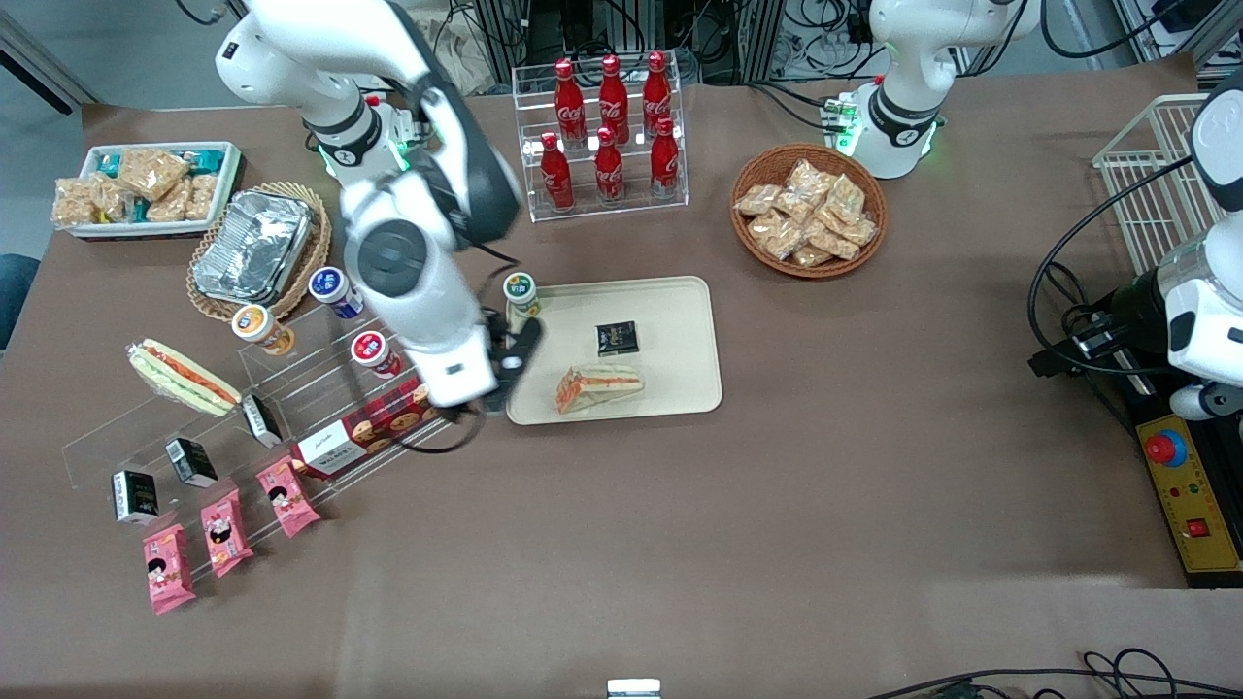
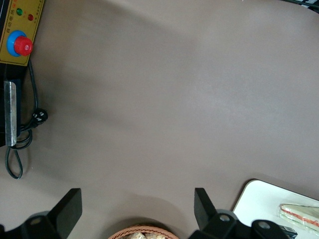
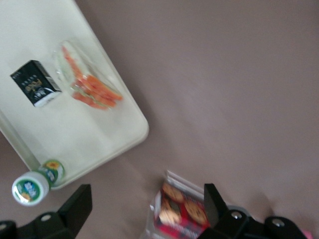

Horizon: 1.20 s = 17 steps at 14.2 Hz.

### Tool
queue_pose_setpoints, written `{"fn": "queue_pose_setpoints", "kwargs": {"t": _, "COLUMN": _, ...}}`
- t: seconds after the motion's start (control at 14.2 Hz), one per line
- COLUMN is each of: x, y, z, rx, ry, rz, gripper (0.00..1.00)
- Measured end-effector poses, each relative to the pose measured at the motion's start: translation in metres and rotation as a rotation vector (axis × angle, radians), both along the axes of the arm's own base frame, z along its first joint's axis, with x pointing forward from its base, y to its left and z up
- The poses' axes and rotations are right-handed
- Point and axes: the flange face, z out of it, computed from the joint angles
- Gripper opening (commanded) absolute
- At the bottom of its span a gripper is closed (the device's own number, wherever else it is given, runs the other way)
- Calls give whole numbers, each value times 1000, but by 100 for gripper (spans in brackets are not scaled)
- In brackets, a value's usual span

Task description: Place sandwich on tray

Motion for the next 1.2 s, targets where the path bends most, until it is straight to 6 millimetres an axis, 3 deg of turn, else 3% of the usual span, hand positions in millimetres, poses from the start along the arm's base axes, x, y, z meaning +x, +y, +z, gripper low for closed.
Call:
{"fn": "queue_pose_setpoints", "kwargs": {"t": 0.21, "x": 9, "y": -82, "z": 64, "rx": -44, "ry": -57, "rz": -255, "gripper": 100}}
{"fn": "queue_pose_setpoints", "kwargs": {"t": 0.42, "x": 14, "y": -173, "z": 115, "rx": 9, "ry": -101, "rz": -518, "gripper": 100}}
{"fn": "queue_pose_setpoints", "kwargs": {"t": 0.56, "x": 16, "y": -246, "z": 138, "rx": 47, "ry": -120, "rz": -654, "gripper": 100}}
{"fn": "queue_pose_setpoints", "kwargs": {"t": 0.77, "x": 7, "y": -345, "z": 157, "rx": 51, "ry": -110, "rz": -819, "gripper": 100}}
{"fn": "queue_pose_setpoints", "kwargs": {"t": 0.99, "x": -5, "y": -403, "z": 171, "rx": 64, "ry": -119, "rz": -913, "gripper": 100}}
{"fn": "queue_pose_setpoints", "kwargs": {"t": 1.2, "x": -23, "y": -426, "z": 185, "rx": 82, "ry": -88, "rz": -950, "gripper": 100}}
